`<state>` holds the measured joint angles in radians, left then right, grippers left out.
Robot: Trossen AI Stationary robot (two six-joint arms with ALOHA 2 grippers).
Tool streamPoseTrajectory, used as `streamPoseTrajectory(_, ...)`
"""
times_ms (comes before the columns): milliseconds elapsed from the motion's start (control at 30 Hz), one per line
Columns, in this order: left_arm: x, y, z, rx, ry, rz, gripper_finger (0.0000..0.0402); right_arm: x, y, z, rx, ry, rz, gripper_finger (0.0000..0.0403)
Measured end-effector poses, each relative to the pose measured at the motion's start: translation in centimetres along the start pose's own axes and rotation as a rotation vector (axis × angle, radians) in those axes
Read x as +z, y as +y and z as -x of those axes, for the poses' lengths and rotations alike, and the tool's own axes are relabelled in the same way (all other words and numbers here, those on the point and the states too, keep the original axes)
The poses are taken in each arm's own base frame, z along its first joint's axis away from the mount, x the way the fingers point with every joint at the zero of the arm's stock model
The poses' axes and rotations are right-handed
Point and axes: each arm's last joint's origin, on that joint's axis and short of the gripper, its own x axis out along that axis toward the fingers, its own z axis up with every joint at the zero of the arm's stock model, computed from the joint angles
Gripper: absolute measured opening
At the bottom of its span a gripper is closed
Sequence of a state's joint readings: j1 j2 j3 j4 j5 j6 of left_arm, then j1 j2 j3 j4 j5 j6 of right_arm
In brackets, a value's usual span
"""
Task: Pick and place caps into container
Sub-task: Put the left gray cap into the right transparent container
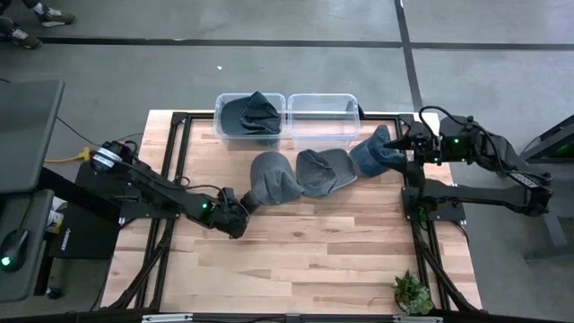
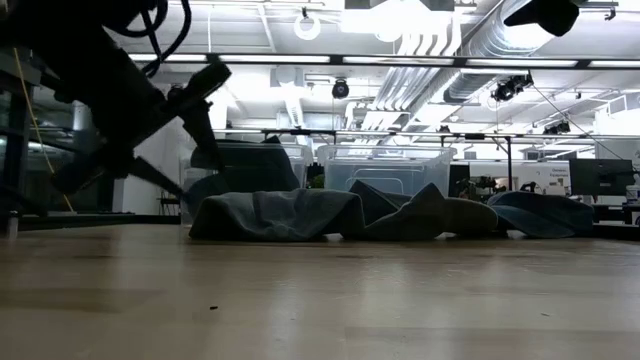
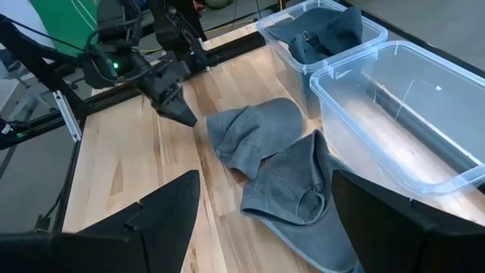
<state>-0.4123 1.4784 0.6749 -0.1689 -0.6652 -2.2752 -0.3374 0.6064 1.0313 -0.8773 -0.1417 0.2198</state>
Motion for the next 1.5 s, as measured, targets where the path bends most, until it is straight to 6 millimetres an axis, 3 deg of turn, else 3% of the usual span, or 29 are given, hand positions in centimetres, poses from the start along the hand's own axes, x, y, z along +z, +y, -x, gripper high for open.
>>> streamPoseTrajectory(100,-0.1,0.4,-1.0,-0.004,-0.045,0.001,0.0244,0.0,0.0,0.0,0.000,0.000,0.003,0.0293)
streamPoseTrajectory(233,0.0,0.3,-2.3,-0.031,-0.084,0.038,0.0274,0.0,0.0,0.0,0.000,0.001,0.000,0.0293)
streamPoseTrajectory(500,0.7,1.0,-4.7,-0.002,-0.161,0.050,0.0277,0.0,0.0,0.0,0.011,0.003,-0.029,0.0293)
streamPoseTrajectory(967,2.0,0.1,-5.8,-0.045,-0.240,0.059,0.0273,0.2,0.0,0.0,-0.023,-0.026,-0.031,0.0293)
streamPoseTrajectory(1267,3.2,-1.1,-7.3,-0.055,-0.251,0.034,0.0213,0.4,0.0,0.0,-0.030,-0.042,-0.039,0.0293)
streamPoseTrajectory(1367,3.2,-1.2,-7.3,-0.057,-0.237,0.026,0.0163,0.4,0.0,0.0,-0.029,-0.043,-0.048,0.0293)
streamPoseTrajectory(1500,3.2,-1.1,-7.3,-0.047,-0.235,-0.008,0.0061,0.4,0.0,0.0,-0.029,-0.044,-0.064,0.0293)
